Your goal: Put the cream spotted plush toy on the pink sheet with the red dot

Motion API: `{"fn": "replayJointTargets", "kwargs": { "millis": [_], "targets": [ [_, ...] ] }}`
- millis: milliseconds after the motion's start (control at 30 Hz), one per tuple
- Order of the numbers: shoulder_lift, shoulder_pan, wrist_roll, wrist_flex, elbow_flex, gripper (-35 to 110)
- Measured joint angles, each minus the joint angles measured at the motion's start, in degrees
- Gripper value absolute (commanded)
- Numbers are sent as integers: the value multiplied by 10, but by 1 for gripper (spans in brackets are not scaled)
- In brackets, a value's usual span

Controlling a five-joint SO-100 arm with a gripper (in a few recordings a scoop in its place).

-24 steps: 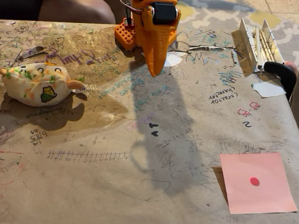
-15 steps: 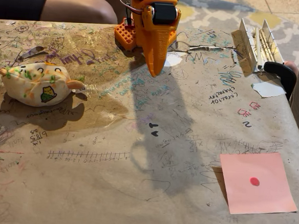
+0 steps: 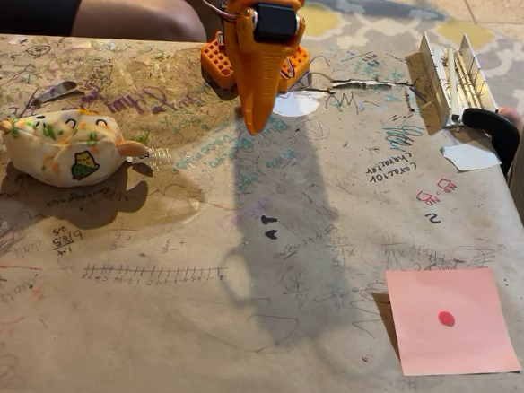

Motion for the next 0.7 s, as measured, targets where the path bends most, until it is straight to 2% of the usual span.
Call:
{"fn": "replayJointTargets", "kwargs": {
  "millis": [100,233,333,433,533,700],
  "targets": [
    [-3,18,-1,6,-3,13],
    [-40,105,-20,6,-38,25],
    [-157,220,-69,-20,-92,27],
    [-362,313,-120,-20,-194,28],
    [-540,367,-164,-5,-306,29],
    [-621,430,-200,-3,-379,30]
  ]
}}
